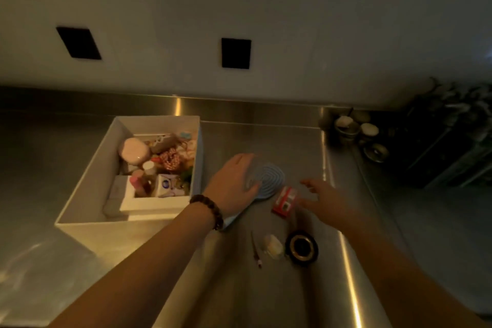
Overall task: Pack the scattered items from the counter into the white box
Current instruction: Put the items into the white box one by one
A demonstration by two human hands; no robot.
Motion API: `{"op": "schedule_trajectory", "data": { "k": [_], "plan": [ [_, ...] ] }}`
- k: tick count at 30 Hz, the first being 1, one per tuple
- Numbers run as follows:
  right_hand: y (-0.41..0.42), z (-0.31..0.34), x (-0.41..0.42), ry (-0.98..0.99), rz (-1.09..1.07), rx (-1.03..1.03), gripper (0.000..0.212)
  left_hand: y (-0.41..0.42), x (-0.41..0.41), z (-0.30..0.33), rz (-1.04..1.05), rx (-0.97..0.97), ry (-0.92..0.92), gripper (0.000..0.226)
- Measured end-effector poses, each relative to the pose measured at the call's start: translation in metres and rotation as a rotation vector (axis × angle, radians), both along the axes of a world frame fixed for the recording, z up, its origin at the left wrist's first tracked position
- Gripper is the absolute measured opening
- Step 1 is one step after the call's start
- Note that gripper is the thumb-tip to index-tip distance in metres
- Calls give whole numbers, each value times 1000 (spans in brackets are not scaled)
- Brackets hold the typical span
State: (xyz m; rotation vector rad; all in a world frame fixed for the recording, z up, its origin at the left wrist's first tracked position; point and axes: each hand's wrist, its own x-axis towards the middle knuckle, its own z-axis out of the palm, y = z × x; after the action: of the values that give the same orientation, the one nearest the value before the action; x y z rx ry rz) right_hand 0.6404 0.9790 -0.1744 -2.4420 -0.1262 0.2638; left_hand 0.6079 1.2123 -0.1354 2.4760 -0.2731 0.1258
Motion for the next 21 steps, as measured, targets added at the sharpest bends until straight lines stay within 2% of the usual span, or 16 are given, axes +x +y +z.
{"op": "schedule_trajectory", "data": {
  "k": [2,4,8,10,14,21],
  "plan": [
    [-11,-9,-8,9,117,-107,53,-23,-9,-20,-20,19,76,60],
    [-20,-19,-20,19,253,-206,68,-37,-21,-41,-16,68,177,64],
    [-29,-39,-49,92,441,-330,94,-55,-50,-82,-5,326,407,85],
    [-30,-48,-57,66,496,-382,98,-64,-62,-98,-9,406,458,93],
    [-29,-55,-64,-17,481,-359,83,-74,-78,-122,45,360,396,89],
    [-22,-64,-70,-73,447,-289,74,-85,-91,-140,177,122,245,62]
  ]
}}
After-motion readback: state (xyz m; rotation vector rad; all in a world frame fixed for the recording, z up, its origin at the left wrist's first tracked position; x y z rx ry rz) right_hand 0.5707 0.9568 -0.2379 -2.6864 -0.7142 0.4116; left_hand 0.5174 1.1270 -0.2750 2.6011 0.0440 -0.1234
